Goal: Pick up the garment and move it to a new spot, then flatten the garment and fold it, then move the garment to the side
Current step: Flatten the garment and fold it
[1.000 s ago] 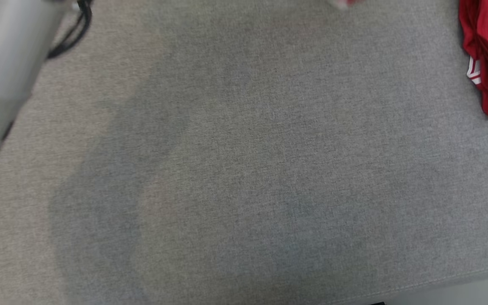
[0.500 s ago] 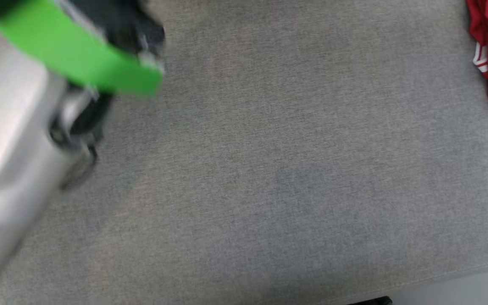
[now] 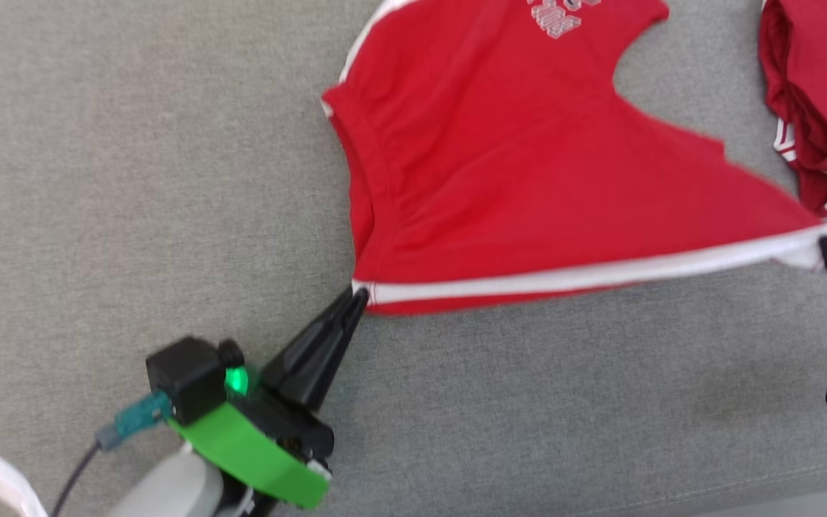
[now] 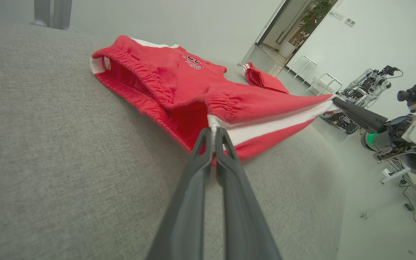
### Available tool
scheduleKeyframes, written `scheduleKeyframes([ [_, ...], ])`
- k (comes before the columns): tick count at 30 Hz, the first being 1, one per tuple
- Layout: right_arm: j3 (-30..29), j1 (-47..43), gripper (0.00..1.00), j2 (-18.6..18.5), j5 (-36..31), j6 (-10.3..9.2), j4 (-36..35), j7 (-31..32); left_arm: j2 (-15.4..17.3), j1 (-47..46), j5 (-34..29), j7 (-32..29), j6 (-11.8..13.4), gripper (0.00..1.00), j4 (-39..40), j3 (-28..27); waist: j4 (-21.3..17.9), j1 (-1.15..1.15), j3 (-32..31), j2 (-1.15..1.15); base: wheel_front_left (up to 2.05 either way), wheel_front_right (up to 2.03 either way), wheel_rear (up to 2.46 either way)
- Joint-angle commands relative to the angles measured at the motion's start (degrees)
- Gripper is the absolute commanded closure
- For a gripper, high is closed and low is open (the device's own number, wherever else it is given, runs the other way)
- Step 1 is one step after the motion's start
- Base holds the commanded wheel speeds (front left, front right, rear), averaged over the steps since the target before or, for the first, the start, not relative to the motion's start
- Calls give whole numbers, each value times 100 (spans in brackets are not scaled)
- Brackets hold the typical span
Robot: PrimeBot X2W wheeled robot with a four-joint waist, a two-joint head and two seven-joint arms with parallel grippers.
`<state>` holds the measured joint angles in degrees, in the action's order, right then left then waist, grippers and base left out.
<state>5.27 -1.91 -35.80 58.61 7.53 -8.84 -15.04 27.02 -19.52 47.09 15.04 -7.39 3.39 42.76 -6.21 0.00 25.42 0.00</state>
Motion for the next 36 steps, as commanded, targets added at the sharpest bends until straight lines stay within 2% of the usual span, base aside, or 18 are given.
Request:
scheduleKeyframes([
  [1,-83,-344,100,-64,10,-10,-183,-16,-120,414,-66,16,-13,100,49,-161,109,0,-440,0,0,0,0],
  [5,-311,-1158,100,-162,-69,-10,-567,34,-269,1123,-215,17,-13,100,236,-375,259,0,-665,0,0,0,0],
  [11,-1036,-2234,100,-147,-130,-11,-1317,330,-169,1837,-186,18,-13,100,600,-470,509,0,-911,0,0,0,0],
  [15,-1439,-2369,100,-200,-236,-11,-1622,716,-154,1886,-5,16,-13,100,799,-396,624,0,-959,0,0,0,0],
  [19,-1487,-1750,100,-315,-352,-10,-1514,1233,-314,1386,248,-156,-13,100,715,-269,750,0,-854,0,0,0,0],
  [26,-1195,-193,100,-697,-735,-10,-762,2055,-740,380,1025,-671,-14,100,214,-238,971,0,-474,0,0,0,0],
  [32,-620,1301,100,-1064,-819,-10,-168,2570,-1031,-368,1706,-989,-14,100,-294,-401,1068,0,-122,0,0,0,0],
  [36,-82,2236,100,-1213,-759,-10,295,2857,-1089,-723,2063,-1231,-14,100,-539,-472,1119,0,55,0,0,0,0],
])
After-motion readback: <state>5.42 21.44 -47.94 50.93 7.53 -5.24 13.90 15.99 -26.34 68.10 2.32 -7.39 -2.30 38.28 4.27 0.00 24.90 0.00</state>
